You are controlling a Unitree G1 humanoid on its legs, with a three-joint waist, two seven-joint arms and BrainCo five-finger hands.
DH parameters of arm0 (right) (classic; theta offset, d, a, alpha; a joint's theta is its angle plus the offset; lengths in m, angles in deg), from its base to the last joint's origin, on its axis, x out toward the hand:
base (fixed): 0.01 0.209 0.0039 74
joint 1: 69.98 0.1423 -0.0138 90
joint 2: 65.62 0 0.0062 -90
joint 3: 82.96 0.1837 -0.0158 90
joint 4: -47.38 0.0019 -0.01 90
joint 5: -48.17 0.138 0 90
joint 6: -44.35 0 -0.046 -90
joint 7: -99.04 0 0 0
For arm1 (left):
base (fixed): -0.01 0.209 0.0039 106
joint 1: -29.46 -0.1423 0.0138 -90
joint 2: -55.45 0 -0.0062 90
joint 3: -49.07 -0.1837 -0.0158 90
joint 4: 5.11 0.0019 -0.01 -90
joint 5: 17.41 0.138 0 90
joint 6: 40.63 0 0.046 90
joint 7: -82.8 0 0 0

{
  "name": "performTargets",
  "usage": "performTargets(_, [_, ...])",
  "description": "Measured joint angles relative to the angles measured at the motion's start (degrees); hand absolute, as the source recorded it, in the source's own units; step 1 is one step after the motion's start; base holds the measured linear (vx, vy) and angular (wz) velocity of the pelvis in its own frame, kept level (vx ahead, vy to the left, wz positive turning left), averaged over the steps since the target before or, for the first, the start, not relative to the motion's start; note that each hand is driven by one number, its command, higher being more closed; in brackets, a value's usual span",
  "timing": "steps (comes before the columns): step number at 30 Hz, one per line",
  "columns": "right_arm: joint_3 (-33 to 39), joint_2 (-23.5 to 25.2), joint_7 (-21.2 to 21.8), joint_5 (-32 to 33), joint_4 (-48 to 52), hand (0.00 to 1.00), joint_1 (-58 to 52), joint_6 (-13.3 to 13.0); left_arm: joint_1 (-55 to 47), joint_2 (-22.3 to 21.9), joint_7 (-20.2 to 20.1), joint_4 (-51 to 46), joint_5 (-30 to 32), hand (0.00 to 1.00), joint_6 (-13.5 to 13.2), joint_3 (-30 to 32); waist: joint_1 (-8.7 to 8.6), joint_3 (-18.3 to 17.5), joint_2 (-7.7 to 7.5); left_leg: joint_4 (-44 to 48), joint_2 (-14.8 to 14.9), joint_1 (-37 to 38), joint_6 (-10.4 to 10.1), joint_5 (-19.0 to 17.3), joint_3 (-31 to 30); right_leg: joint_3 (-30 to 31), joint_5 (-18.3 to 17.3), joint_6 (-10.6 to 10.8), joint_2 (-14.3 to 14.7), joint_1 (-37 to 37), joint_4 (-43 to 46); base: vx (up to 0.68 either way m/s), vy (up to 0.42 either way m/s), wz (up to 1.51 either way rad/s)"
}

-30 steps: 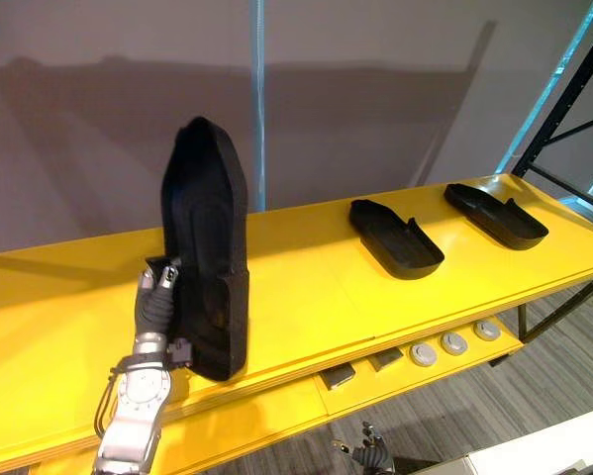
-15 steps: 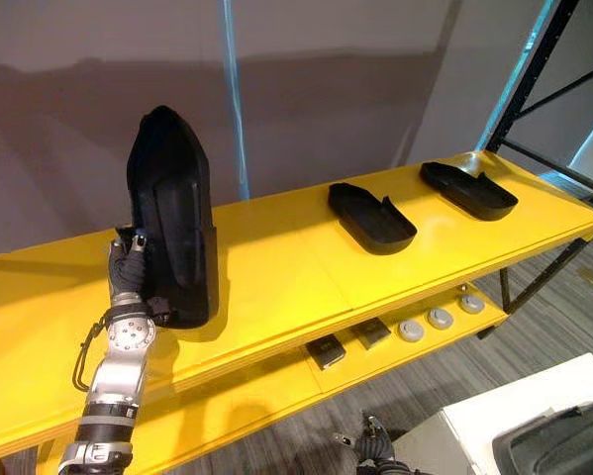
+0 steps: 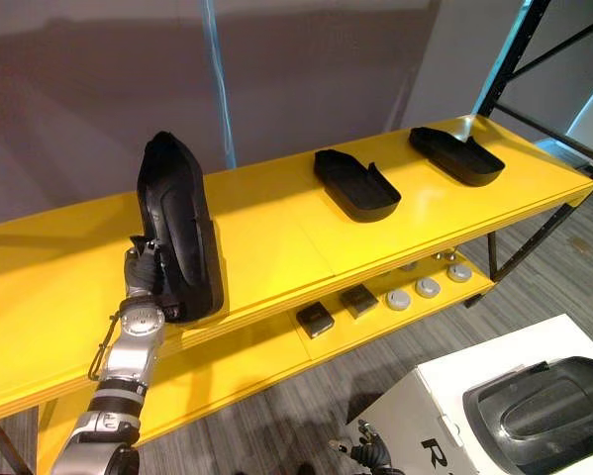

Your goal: Walk over and take plastic housings, then place them on the shelf

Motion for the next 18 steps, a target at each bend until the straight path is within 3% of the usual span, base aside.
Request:
performTargets(13, [-2.0, 0.2, -0.6, 0.3, 7.0, 0.0, -1.1, -0.1, 14.9, -1.3, 0.8, 5.7, -2.2, 1.0, 0.1, -1.3, -1.13, 2.9, -0.21, 0.2, 0.3, -3.5, -0.6, -0.4, 3.5, 2.5, -1.1, -0.6, 0.0, -6.1, 3.5, -0.01, 0.0, -0.11])
performTargets(15, [-2.2, 0.4, -0.7, 0.9, 9.0, 0.0, -1.3, -0.1, 17.1, -1.6, 0.8, 7.1, -1.7, 1.0, 0.1, -1.1, -1.01, 3.6, -0.3, 0.4, 0.4, -4.4, -1.5, -1.3, 5.6, 3.8, -1.1, -0.6, 0.0, -7.9, 4.6, -0.06, 0.018, -0.29])
performTargets(18, [-2.9, 0.8, -1.1, 1.5, 11.4, 0.0, -2.0, -0.2, 20.8, -1.8, 0.8, 8.7, -0.8, 1.0, 1.0, 0.1, -1.26, 4.6, -0.69, 2.0, 1.5, -6.0, -0.7, -2.3, 11.2, 4.4, -1.1, -0.5, -0.2, -9.7, 5.4, -0.05, 0.021, -0.16])
